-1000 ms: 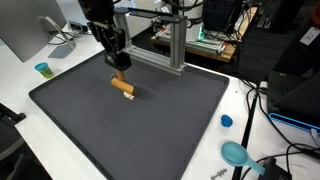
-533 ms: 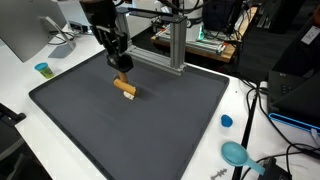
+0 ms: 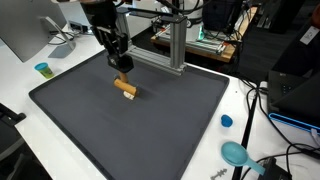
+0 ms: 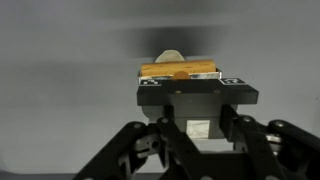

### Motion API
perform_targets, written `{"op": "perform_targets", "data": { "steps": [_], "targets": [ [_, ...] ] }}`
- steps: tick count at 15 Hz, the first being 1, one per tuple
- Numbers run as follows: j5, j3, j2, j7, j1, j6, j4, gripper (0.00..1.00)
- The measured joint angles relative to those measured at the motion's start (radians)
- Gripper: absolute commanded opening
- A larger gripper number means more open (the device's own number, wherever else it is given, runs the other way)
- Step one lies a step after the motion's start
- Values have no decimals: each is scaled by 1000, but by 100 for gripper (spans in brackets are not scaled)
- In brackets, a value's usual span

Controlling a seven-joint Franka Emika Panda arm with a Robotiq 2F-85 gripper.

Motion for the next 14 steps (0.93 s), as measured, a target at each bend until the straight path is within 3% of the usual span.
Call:
{"op": "perform_targets", "data": {
  "steps": [14],
  "targets": [
    [-18, -17, 20, 3, 31, 70, -38, 21]
  ]
}}
